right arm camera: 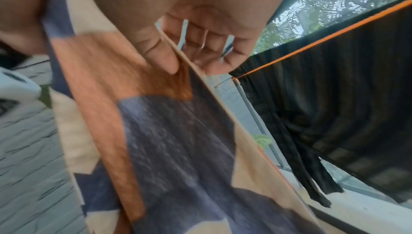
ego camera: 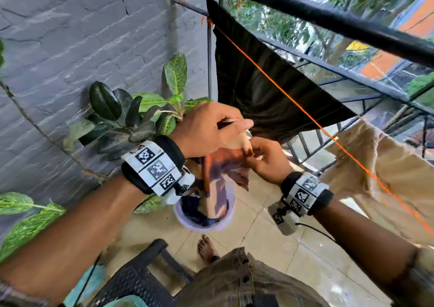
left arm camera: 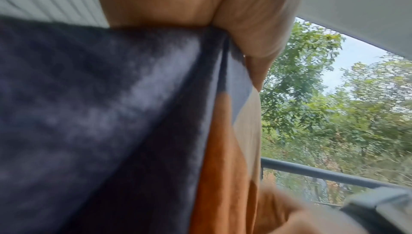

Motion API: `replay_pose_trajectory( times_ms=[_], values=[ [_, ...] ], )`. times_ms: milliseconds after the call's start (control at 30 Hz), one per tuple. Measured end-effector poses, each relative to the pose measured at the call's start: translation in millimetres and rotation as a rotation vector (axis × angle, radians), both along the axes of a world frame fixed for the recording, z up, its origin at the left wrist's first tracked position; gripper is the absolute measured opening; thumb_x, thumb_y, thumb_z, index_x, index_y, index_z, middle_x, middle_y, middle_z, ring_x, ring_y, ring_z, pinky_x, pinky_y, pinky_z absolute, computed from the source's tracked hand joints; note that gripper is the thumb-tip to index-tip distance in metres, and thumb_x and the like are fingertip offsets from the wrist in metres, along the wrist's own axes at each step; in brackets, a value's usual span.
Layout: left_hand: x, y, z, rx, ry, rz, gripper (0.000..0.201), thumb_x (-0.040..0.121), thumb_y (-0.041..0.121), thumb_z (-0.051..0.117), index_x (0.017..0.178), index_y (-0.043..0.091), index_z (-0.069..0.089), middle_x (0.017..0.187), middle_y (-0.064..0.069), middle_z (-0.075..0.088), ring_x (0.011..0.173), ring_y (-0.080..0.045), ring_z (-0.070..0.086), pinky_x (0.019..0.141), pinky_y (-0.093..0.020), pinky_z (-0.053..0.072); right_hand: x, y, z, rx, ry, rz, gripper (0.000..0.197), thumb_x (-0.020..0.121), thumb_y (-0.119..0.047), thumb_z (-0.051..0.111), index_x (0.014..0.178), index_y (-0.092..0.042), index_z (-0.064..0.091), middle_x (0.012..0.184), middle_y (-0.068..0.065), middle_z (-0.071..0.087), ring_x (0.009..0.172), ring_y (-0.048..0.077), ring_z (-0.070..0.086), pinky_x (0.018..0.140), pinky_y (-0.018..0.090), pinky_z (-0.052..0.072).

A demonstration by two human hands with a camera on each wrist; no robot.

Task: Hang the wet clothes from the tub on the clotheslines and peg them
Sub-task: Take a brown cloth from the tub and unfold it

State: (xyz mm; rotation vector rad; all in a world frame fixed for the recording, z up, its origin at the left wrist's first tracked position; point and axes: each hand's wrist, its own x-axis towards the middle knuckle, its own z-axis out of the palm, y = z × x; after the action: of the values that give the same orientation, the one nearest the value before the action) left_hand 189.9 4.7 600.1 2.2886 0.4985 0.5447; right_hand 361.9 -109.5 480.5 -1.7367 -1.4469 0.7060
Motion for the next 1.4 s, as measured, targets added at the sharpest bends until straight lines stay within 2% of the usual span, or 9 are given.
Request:
replay_pose_trajectory(
  times_ms=[100, 367, 567, 733, 833, 933, 1067, 1267, 1400],
  values=[
    [19.9, -23.5, 23.3, 0.075, 0.031, -0.056, 0.036, 0.094, 0.041, 0.061, 0.065, 0.021, 0.064, 0.051, 0.005, 0.045, 0.051, -0.005, 0.043, 0.052, -0.018, 0.031, 0.7, -13.5, -18.7, -0.124, -0.056, -0.023, 0.006, 0.072, -0.026, 0.059, 0.076, -0.028, 0.063, 0.076, 0.001, 0.069, 0.071, 0.021, 0.061, 0.066, 0.037, 0.049],
    [47.2, -79.1, 82.8, 0.198, 0.047, -0.114, 0.038, 0.094, 0.041, 0.060, 0.059, 0.027, 0.054, 0.050, 0.002, 0.042, 0.049, -0.005, 0.040, 0.054, -0.018, 0.032, 8.3, -80.2, -76.8, -0.390, -0.017, -0.026, 0.032, 0.084, -0.047, 0.061, 0.075, -0.017, 0.069, 0.070, 0.002, 0.067, 0.064, 0.026, 0.058, 0.060, 0.035, 0.043],
    [79.5, -121.8, 86.4, 0.169, -0.006, -0.118, 0.047, 0.097, 0.039, 0.056, 0.066, 0.004, 0.059, 0.056, -0.011, 0.043, 0.055, -0.019, 0.042, 0.055, -0.030, 0.033, 42.2, -160.1, -113.4, -0.471, 0.165, -0.144, 0.047, 0.079, -0.064, 0.062, 0.080, -0.018, 0.071, 0.077, -0.001, 0.072, 0.074, 0.021, 0.065, 0.074, 0.037, 0.053],
    [81.3, -111.5, 83.9, 0.132, -0.109, 0.032, 0.049, 0.096, 0.041, 0.052, 0.064, 0.004, 0.054, 0.056, -0.003, 0.045, 0.056, -0.009, 0.041, 0.055, -0.036, 0.034, 78.1, -245.3, -82.6, -0.325, 0.311, -0.433, 0.046, 0.084, -0.066, 0.058, 0.092, -0.022, 0.068, 0.082, -0.016, 0.067, 0.082, 0.006, 0.058, 0.070, 0.010, 0.045],
    [65.4, -77.5, 56.0, 0.115, -0.096, 0.232, 0.054, 0.093, 0.050, 0.047, 0.066, 0.004, 0.056, 0.056, -0.007, 0.045, 0.058, -0.011, 0.040, 0.055, -0.038, 0.035, 101.3, -287.1, -55.0, -0.161, 0.240, -0.490, 0.013, 0.093, -0.030, 0.064, 0.082, -0.032, 0.071, 0.069, -0.020, 0.065, 0.074, -0.001, 0.054, 0.064, 0.009, 0.042],
    [46.6, -58.3, 14.8, 0.098, 0.093, 0.395, 0.044, 0.093, 0.051, 0.049, 0.077, 0.016, 0.068, 0.064, -0.014, 0.054, 0.067, -0.019, 0.050, 0.062, -0.038, 0.036, 117.0, -312.1, -6.7, -0.118, 0.118, -0.444, 0.034, 0.092, -0.025, 0.066, 0.068, -0.049, 0.064, 0.056, -0.022, 0.056, 0.056, -0.007, 0.045, 0.055, 0.016, 0.036],
    [37.9, -60.2, -45.8, 0.170, 0.365, 0.507, 0.032, 0.097, 0.039, 0.057, 0.101, 0.013, 0.075, 0.097, -0.022, 0.072, 0.095, -0.039, 0.067, 0.074, -0.039, 0.045, 129.8, -328.6, 45.2, -0.066, -0.118, -0.346, 0.034, 0.090, -0.056, 0.057, 0.073, -0.026, 0.060, 0.058, -0.002, 0.050, 0.054, 0.007, 0.043, 0.053, 0.039, 0.039],
    [86.4, -121.3, -89.1, -0.060, 0.351, 0.057, 0.039, 0.084, 0.038, 0.067, 0.121, 0.027, 0.070, 0.118, -0.002, 0.071, 0.110, -0.021, 0.065, 0.097, -0.036, 0.050, 118.3, -295.8, 106.4, -0.083, -0.410, -0.183, 0.029, 0.091, -0.046, 0.064, 0.088, -0.019, 0.074, 0.065, -0.005, 0.063, 0.064, 0.014, 0.052, 0.055, 0.013, 0.038],
    [137.0, -188.4, -85.2, -0.153, 0.254, -0.445, 0.060, 0.076, 0.047, 0.071, 0.132, 0.027, 0.062, 0.130, 0.009, 0.064, 0.123, -0.004, 0.056, 0.107, -0.026, 0.041, 109.5, -260.4, 111.6, -0.242, -0.527, -0.005, 0.040, 0.089, -0.058, 0.050, 0.102, -0.027, 0.072, 0.086, -0.001, 0.072, 0.080, 0.022, 0.063, 0.070, 0.033, 0.050]
  ],
)
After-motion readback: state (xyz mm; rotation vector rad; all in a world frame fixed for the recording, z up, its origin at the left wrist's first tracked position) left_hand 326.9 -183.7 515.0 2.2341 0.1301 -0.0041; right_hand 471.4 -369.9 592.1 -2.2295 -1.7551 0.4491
